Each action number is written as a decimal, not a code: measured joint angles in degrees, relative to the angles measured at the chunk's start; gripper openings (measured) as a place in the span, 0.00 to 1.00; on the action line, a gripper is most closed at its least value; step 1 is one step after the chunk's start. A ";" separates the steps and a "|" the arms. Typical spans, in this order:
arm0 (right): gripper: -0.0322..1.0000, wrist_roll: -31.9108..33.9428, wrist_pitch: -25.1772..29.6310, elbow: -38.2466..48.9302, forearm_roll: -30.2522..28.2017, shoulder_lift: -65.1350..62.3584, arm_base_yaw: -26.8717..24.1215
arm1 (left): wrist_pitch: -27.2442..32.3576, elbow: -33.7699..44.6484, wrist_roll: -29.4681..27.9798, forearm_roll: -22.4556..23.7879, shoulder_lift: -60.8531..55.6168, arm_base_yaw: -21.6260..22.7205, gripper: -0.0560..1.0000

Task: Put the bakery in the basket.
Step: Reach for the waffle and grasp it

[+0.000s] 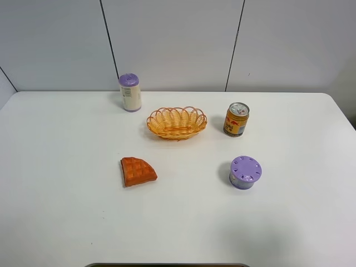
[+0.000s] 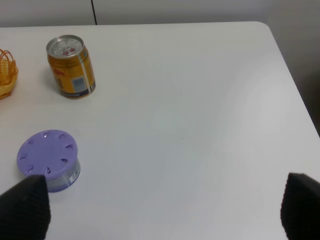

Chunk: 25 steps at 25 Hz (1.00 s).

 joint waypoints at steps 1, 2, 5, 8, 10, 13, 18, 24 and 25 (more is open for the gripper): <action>0.91 0.00 0.00 0.00 0.00 0.00 0.00 | 0.00 0.00 0.00 0.00 0.00 0.00 0.99; 0.91 0.00 0.00 0.00 0.00 0.00 0.00 | 0.00 0.00 0.00 0.00 0.00 0.00 0.99; 0.91 0.00 0.00 0.00 0.00 0.00 0.00 | 0.00 0.00 0.00 -0.05 0.00 0.00 0.99; 0.91 0.00 0.00 0.00 0.00 0.00 0.00 | 0.00 0.00 0.44 -0.05 0.00 0.00 0.99; 0.91 0.00 0.00 0.00 0.00 0.00 0.00 | 0.00 0.00 1.76 -0.05 0.00 0.00 0.99; 0.91 0.00 0.00 0.00 0.00 0.00 0.00 | 0.00 -0.13 2.90 -0.05 1.48 0.00 0.99; 0.91 0.00 0.00 0.00 0.00 0.00 0.00 | 0.03 -5.82 4.21 -0.05 7.61 0.00 0.99; 0.91 0.00 0.00 0.00 0.00 0.00 0.00 | -1.00 -15.42 12.24 -2.57 16.54 0.00 0.99; 0.91 0.00 0.00 0.00 0.00 0.00 0.00 | -1.50 -16.82 14.35 -4.25 17.97 0.00 0.99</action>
